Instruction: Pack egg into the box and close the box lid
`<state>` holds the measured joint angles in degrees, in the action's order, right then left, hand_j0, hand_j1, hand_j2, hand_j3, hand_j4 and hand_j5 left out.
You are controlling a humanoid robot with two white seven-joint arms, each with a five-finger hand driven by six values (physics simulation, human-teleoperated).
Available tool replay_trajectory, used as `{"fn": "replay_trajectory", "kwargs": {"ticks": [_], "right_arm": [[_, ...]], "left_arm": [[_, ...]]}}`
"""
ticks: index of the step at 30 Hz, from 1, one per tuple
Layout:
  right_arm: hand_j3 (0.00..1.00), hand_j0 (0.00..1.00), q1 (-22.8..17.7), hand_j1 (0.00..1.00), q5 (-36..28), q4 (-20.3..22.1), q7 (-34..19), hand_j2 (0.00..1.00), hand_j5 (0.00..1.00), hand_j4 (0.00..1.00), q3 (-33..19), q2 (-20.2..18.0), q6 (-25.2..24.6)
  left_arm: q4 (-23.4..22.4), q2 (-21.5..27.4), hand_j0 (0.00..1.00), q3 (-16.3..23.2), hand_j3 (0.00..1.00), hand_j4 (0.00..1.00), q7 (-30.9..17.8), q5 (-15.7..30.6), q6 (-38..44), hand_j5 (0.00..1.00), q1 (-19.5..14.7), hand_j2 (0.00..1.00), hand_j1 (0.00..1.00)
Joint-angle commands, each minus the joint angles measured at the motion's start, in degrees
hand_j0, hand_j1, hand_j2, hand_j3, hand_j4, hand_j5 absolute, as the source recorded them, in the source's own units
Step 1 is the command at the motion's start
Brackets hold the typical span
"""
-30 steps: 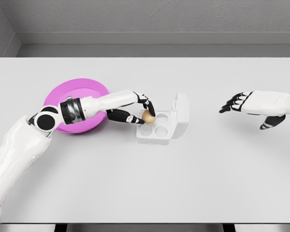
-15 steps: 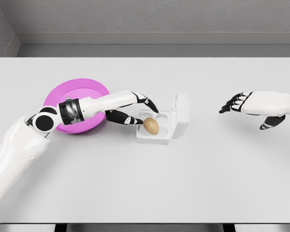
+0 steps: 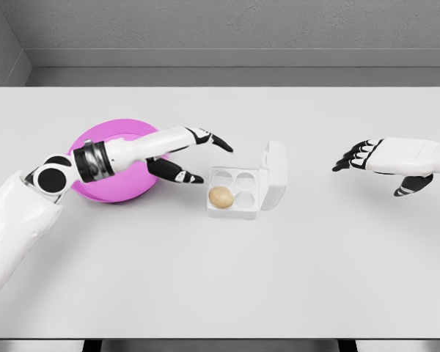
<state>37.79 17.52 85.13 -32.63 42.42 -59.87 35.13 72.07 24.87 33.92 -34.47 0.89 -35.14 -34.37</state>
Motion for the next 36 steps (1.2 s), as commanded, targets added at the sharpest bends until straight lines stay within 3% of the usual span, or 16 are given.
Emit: {"fn": "replay_trajectory", "kwargs": {"ticks": [1, 6, 10, 17, 19, 27, 36], "right_arm": [[1.00, 1.00, 0.00, 1.00, -0.30, 0.73, 0.02, 1.00, 1.00, 1.00, 0.03, -0.07, -0.13], [1.00, 1.00, 0.00, 1.00, -0.30, 0.73, 0.02, 1.00, 1.00, 1.00, 0.03, -0.07, -0.13], [1.00, 1.00, -0.09, 1.00, -0.30, 1.44, 0.02, 1.00, 1.00, 1.00, 0.03, 0.02, -0.13], [1.00, 1.00, 0.00, 1.00, -0.30, 4.42, 0.02, 1.00, 1.00, 1.00, -0.14, 0.63, -0.13], [1.00, 1.00, 0.00, 1.00, -0.30, 4.95, -0.07, 1.00, 1.00, 1.00, -0.14, 1.16, -0.13], [1.00, 1.00, -0.09, 1.00, -0.30, 4.95, -0.33, 1.00, 1.00, 1.00, 0.82, 7.49, -0.13], [1.00, 1.00, 0.00, 1.00, -0.30, 5.48, -0.42, 1.00, 1.00, 1.00, 0.91, 7.75, -0.13]], "left_arm": [[0.53, 1.33, 0.84, -0.35, 0.84, 0.84, 0.02, 1.57, 0.14, 0.84, 0.00, 0.84, 0.84], [2.81, 2.99, 0.97, -0.35, 0.97, 0.97, 0.02, 3.59, 0.14, 0.97, 0.18, 0.97, 0.97], [10.99, 10.55, 1.00, 0.18, 1.00, 1.00, 0.02, 10.18, 0.14, 1.00, 1.40, 1.00, 1.00], [10.55, 10.82, 1.00, -0.09, 1.00, 1.00, 0.02, 11.24, 0.14, 1.00, 1.41, 1.00, 1.00], [10.72, 13.89, 1.00, 0.35, 1.00, 1.00, -0.15, 13.70, 0.14, 1.00, 1.49, 1.00, 1.00], [10.81, 18.64, 1.00, 0.09, 1.00, 1.00, -0.53, 13.70, 0.14, 1.00, 2.37, 1.00, 1.00], [10.54, 18.55, 1.00, 0.35, 1.00, 1.00, -0.53, 13.26, 0.14, 1.00, 2.81, 1.00, 1.00]]}}
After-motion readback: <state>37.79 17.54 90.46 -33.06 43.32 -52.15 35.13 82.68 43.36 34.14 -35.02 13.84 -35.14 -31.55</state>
